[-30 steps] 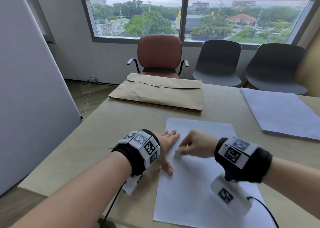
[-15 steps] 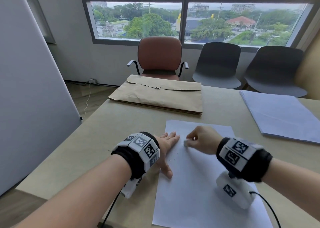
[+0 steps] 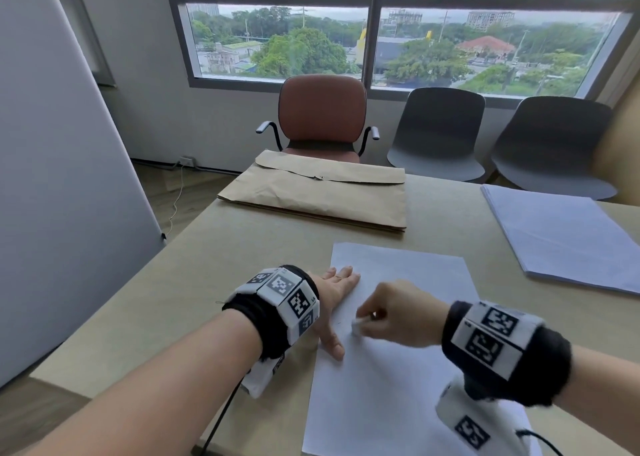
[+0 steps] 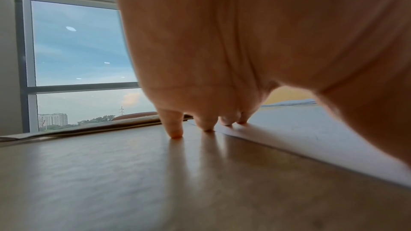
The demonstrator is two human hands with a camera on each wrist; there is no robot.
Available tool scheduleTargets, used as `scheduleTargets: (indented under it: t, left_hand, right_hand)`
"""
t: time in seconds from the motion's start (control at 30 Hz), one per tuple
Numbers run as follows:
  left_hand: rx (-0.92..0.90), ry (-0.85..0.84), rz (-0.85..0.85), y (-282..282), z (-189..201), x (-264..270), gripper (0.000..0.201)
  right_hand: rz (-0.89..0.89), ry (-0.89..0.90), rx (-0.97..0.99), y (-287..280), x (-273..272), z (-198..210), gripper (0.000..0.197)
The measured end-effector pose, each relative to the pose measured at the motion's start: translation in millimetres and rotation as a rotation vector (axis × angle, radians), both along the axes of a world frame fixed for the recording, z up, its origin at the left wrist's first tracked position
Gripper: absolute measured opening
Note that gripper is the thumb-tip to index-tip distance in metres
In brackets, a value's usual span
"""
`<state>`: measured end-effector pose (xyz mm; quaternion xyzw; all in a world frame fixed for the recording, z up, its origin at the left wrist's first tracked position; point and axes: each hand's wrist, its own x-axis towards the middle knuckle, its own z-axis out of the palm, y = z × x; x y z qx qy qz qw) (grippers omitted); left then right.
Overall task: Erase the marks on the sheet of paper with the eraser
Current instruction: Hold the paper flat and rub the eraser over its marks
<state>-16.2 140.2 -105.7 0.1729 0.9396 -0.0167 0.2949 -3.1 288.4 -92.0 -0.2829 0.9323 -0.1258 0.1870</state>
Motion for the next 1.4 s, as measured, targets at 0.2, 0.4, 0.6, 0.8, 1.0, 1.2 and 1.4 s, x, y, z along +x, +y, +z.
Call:
scheduleTargets:
  t: [0.2,0.4,0.6,0.8,1.0,1.2,1.4]
  left_hand:
    - [0.034,-0.008,0.016,0.3,2.3,1.4,0.124]
    - [0.008,-0.012,-0.005,0.9,4.9,1.7,0.124]
    - [0.017,-0.004,-0.005,1.0,7.7,4.0,0.123]
    - [0.026,0.007,0.003,1.5,8.4,5.1,0.12]
    - [0.04,0.004,0.021,1.5,6.8,5.4,0.114]
    - [0.039,0.056,0.06,13.6,4.8,11.9,0.112]
    - [0.02,0.035,0.043,13.0,2.4,11.7,0.115]
  right_hand:
    - [-0.169,0.1,-0.07,-1.5,-31.3,0.5,0.025]
    - [-0.099,-0.015,-0.02,-2.8,-14.3,2.3,0.021]
    - [-0.133,0.049,-0.049,-7.3,-17.0,-5.6,0.028]
    - [-0.229,0.059,-0.054,-1.0,-35.3,-3.5,0.027]
    - [-0.025,-0.07,0.024,-3.4,-11.9,-1.4,0.043]
    - [-0.067,-0.065,0.057,11.5,-37.7,2.7,0.033]
    - [0.047,0.128,0.057,5.9,-24.4,-6.6,0.046]
